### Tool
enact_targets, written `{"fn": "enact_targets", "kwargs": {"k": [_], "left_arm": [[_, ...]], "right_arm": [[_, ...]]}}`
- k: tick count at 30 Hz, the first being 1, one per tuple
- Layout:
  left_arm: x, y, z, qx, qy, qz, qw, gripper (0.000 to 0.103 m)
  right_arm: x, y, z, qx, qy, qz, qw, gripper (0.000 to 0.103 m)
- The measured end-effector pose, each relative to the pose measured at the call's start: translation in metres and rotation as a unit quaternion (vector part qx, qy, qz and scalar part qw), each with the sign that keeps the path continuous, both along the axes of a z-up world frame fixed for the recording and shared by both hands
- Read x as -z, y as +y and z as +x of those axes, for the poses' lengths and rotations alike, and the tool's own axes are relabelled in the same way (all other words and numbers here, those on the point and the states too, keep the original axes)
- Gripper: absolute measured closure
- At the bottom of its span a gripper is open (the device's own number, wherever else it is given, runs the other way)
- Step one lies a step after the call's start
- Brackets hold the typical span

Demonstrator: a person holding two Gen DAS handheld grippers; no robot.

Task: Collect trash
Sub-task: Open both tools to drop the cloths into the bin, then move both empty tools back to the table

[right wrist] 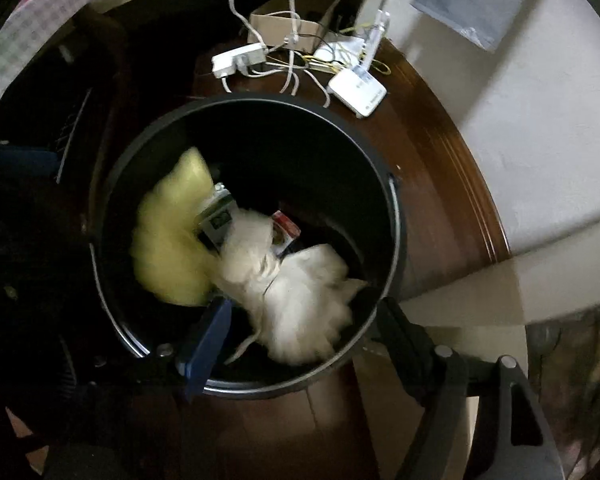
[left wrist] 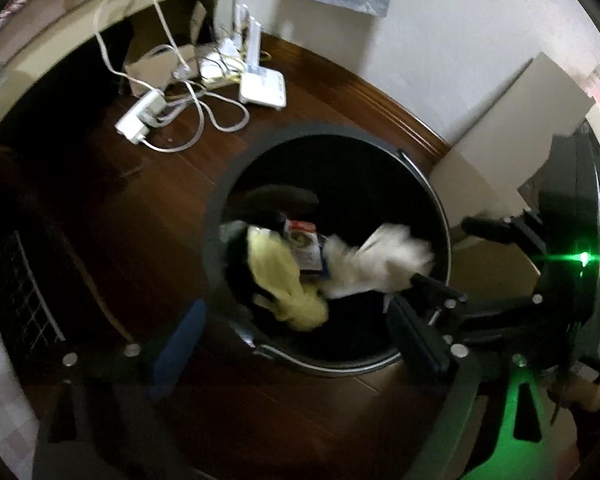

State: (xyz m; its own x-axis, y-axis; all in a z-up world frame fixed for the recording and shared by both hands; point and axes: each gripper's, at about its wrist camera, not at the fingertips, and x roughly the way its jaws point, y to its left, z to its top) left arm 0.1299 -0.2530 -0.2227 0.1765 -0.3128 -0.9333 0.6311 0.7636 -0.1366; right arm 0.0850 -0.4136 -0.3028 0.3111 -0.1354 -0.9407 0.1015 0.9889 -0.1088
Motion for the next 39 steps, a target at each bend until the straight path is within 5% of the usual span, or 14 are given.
{"fn": "enact_targets", "kwargs": {"k": [3, 13, 24, 39], "left_arm": [[-0.004, 0.005, -0.004, -0.01, -0.03, 0.015, 0.9994, 0.001], [-0.032, 0.028, -0.013, -0.034, -0.076, 0.014, 0.9965, 0.001], [-0.092, 0.061, -0.005, -0.072, -0.127, -0.029, 0.9888, 0.001], [-0.139, 0.132, 0.002, -0.144, -0.167, -0.063, 0.9734, 0.001]], "right_arm": [[-0.007, -0.003, -0.008, 0.012, -0.009, 0.002, 1.0, 0.0], [-0.046, -0.006, -0.015, 0.058, -0.043, 0.027, 0.997, 0.0], [-0.108, 0.021, -0.01, 0.04, -0.095, 0.036, 0.994, 0.0], [-0.183, 0.087, 0.015, -0.02, -0.164, 0.041, 0.985, 0.0]]}}
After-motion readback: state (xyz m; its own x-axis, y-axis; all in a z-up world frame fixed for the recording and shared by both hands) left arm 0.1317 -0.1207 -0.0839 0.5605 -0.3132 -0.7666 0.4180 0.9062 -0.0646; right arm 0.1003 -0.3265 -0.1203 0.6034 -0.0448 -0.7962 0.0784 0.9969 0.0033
